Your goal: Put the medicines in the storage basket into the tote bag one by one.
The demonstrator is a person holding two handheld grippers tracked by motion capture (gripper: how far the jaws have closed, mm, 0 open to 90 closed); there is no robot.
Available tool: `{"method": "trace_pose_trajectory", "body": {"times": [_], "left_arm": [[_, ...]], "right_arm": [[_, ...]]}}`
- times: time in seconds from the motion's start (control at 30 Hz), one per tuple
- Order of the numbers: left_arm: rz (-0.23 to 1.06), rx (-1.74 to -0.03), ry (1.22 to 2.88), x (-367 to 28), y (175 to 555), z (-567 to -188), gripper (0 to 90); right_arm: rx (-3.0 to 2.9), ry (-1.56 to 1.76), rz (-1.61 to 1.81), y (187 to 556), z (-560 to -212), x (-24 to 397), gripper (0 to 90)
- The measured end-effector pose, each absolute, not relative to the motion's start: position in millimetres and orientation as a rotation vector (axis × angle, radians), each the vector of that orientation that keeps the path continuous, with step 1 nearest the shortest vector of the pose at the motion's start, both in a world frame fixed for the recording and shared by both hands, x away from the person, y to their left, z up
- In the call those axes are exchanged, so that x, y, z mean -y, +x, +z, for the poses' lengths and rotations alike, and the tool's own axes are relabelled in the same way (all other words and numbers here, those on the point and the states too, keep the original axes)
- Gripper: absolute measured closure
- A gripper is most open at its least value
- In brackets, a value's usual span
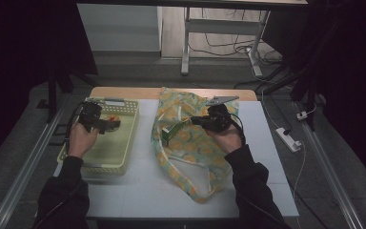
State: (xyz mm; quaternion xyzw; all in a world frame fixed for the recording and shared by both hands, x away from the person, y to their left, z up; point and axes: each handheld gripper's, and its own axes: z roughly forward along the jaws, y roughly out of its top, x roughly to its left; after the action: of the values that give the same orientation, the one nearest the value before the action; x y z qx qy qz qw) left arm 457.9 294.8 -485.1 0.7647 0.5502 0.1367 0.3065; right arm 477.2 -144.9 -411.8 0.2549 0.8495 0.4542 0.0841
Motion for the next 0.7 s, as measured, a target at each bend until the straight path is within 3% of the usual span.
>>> {"method": "trace_pose_trajectory", "body": {"times": [0.7], "left_arm": [[0.319, -1.602, 2.106, -294.6, 496.4, -508.6, 0.0]], "right_arm": [[-2.535, 0.756, 1.357, 476.8, -410.0, 145.7, 90.0]]}}
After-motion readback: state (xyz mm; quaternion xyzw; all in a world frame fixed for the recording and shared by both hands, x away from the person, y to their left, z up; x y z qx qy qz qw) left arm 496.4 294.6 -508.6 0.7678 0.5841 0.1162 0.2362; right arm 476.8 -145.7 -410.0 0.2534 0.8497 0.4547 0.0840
